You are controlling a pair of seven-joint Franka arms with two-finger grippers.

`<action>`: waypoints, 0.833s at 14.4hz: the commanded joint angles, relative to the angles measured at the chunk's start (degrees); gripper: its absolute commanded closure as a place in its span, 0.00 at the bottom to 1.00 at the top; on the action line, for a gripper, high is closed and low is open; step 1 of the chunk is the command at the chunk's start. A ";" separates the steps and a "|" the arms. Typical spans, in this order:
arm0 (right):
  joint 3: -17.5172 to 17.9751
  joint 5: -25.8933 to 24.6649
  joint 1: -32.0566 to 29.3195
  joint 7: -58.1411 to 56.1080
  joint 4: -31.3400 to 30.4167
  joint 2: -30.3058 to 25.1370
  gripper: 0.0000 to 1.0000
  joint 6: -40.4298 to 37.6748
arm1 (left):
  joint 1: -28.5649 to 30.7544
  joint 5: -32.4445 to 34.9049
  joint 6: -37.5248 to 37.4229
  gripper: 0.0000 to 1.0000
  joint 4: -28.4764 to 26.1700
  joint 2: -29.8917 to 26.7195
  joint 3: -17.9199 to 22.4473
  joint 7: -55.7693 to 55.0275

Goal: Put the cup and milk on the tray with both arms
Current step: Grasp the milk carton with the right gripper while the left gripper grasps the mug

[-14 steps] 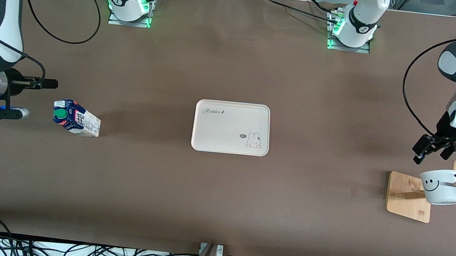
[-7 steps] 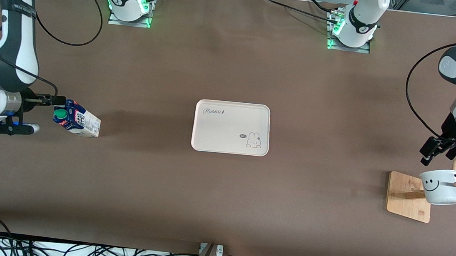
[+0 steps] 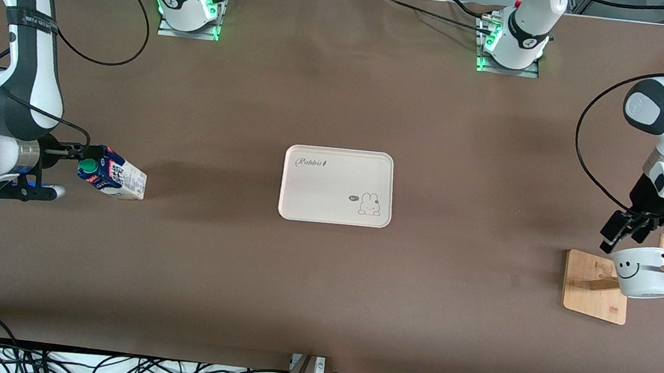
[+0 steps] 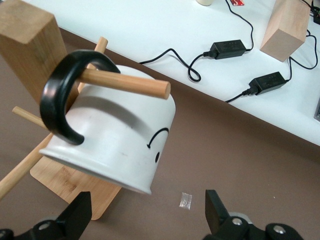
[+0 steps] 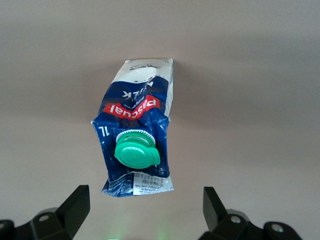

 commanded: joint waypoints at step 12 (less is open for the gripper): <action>0.01 0.75 0.11 -2.26 -0.51 2.67 0.00 1.88 | 0.39 -1.76 0.25 0.60 6.07 4.55 -0.07 7.12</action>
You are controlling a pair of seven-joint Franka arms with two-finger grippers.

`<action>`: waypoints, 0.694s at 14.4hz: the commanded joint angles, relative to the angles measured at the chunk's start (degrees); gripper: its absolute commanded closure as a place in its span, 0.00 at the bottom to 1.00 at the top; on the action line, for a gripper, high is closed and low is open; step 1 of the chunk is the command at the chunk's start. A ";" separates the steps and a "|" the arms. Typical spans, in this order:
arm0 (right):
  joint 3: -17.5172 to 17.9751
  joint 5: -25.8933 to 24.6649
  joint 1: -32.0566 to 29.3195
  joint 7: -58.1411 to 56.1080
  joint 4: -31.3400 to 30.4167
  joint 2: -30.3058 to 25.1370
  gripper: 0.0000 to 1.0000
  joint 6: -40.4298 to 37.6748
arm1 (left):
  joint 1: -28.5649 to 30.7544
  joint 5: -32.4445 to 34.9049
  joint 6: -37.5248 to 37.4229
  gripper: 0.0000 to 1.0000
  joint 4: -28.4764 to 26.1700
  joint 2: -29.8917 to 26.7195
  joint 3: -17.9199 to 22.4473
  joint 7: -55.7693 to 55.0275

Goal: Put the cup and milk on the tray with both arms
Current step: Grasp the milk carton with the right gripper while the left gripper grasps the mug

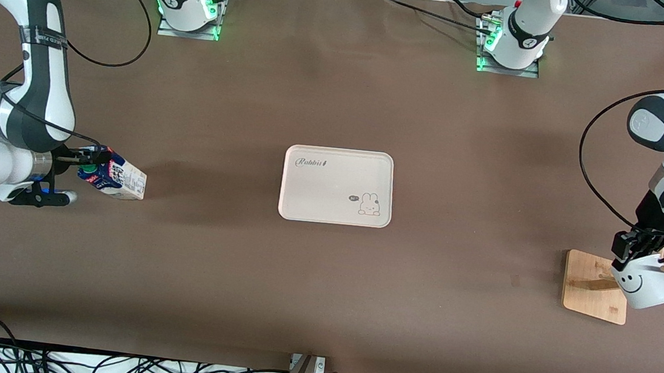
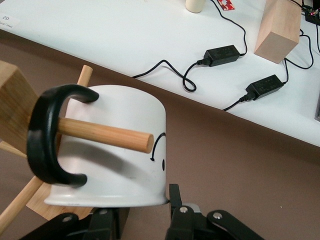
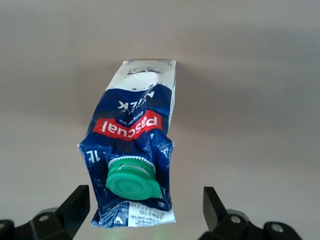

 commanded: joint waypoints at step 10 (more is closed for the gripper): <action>-0.04 1.27 0.03 -1.09 -0.21 0.97 0.28 0.60 | -0.04 -2.17 2.68 1.00 0.27 0.06 -0.82 1.82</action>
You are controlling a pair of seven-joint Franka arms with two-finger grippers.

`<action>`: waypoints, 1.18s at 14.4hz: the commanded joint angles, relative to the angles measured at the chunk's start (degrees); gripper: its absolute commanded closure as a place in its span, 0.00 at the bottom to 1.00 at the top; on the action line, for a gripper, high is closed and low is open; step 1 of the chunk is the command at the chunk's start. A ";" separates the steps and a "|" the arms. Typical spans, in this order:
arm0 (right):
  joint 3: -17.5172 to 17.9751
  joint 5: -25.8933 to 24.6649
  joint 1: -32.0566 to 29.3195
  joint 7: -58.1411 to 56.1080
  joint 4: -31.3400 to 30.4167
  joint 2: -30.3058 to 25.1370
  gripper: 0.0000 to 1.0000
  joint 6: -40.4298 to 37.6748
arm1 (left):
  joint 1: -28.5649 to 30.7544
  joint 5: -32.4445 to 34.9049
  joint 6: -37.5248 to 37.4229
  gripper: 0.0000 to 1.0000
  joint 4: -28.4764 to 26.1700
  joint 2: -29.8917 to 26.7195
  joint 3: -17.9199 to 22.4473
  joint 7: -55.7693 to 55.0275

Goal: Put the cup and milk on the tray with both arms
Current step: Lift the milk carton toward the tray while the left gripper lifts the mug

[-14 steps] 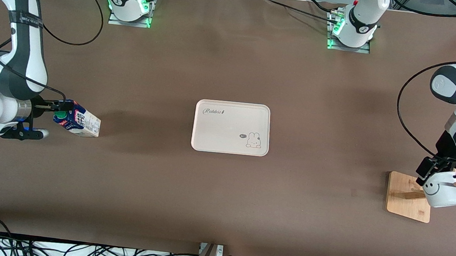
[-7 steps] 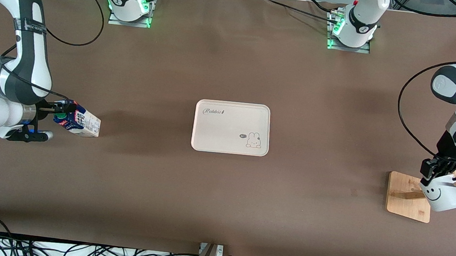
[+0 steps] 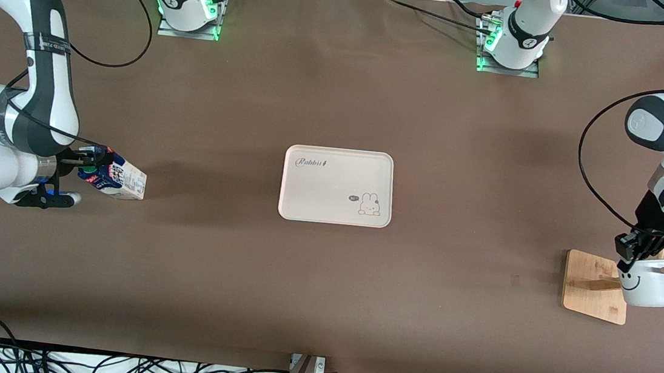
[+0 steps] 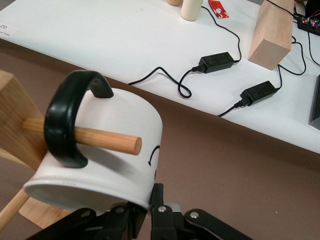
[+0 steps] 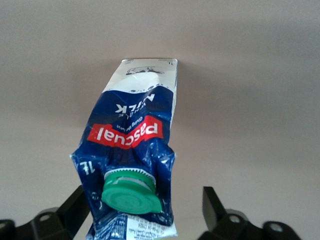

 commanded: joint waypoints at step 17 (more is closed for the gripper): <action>8.54 4.55 1.34 0.30 0.24 -13.27 0.48 -9.54 | -0.26 -0.97 -16.69 1.00 1.16 -7.86 -3.51 2.66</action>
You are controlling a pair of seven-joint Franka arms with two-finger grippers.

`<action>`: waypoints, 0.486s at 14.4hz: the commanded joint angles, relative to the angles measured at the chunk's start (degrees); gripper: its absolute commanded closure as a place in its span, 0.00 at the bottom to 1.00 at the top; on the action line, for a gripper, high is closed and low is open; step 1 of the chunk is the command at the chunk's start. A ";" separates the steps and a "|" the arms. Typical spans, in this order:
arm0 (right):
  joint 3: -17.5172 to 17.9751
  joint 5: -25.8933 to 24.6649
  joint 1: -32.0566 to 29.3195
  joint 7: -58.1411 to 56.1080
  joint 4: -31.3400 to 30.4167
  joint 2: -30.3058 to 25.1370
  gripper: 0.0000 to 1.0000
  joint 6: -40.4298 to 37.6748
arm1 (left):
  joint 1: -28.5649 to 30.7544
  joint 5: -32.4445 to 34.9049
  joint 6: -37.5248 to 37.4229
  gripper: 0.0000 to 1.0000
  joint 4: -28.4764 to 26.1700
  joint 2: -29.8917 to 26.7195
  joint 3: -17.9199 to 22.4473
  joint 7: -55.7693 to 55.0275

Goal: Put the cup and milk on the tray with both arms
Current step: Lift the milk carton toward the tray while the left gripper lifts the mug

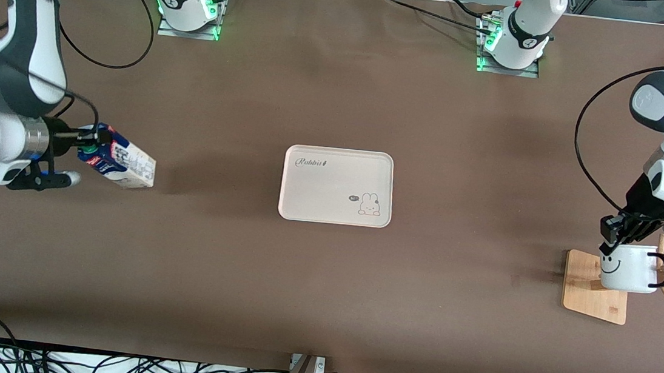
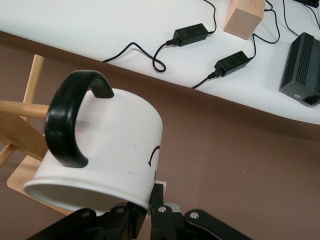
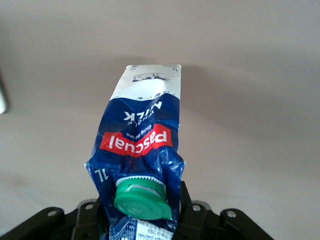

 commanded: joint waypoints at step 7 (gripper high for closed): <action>12.81 6.99 3.55 16.37 -0.95 -4.38 0.48 6.01 | 0.01 -0.97 -12.74 1.00 7.28 -1.07 -1.56 2.04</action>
